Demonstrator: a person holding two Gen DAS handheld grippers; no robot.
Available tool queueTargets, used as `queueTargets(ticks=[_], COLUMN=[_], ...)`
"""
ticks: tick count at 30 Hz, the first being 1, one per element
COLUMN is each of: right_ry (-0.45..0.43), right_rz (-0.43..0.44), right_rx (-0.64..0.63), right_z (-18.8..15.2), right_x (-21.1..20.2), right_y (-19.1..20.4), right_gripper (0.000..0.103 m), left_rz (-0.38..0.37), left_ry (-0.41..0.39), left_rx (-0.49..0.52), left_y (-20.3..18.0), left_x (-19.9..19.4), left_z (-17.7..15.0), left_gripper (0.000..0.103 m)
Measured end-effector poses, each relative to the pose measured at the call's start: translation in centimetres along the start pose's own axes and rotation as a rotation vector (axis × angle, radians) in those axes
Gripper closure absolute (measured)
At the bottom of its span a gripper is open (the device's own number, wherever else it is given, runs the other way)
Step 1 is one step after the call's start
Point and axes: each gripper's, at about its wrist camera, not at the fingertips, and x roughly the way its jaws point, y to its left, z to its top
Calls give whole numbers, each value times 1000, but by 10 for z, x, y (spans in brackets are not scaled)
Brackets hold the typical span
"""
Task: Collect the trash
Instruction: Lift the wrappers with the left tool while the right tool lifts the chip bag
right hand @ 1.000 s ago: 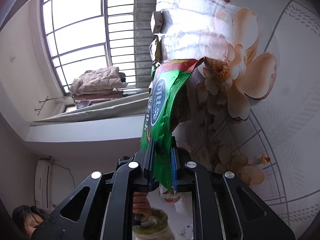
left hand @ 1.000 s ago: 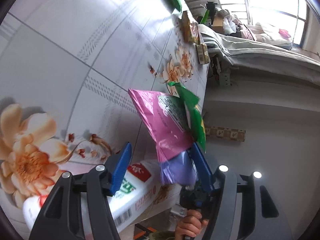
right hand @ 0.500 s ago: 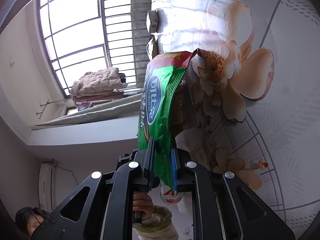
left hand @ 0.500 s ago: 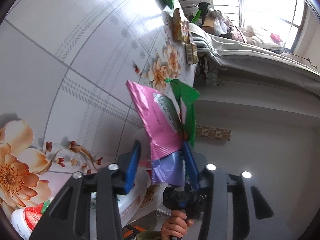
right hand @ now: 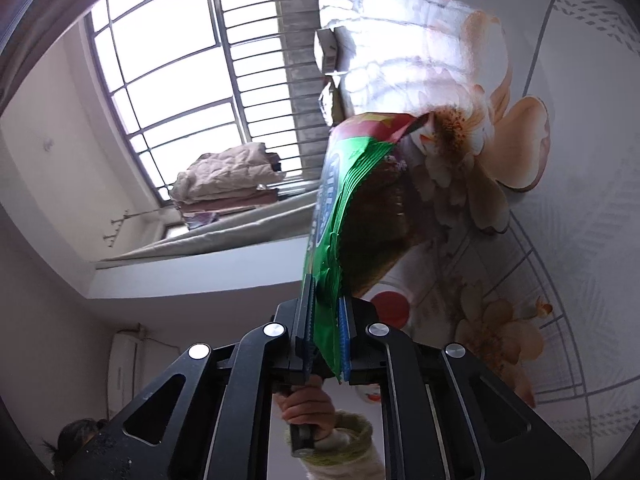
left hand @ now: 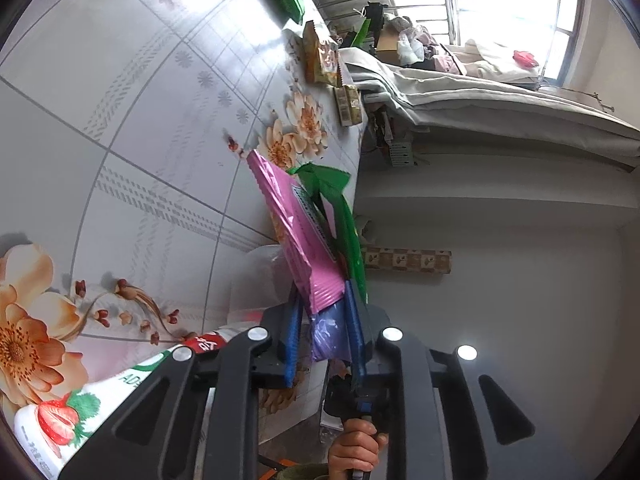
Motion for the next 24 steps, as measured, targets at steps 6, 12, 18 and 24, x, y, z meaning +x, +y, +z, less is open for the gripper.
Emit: queueTargets(ticks=[6, 12, 18, 24], right_ry=[6, -13, -35, -75], right_rz=[66, 135, 191, 258], right_rx=[7, -43, -98, -146], right_z=[-4, -8, -10, -9], right_x=[-3, -10, -19, -31], right_y=[8, 26, 44, 57], right_gripper=[98, 101, 101, 101], left_rz=[-39, -90, -145, -185], left_ry=[-5, -2, 9, 20], left_rx=[30, 59, 90, 140], left_y=[-11, -29, -48, -68], left_x=[-2, 2, 6, 11], left_z=[-4, -8, -13, -22], left_gripper=[88, 92, 93, 94])
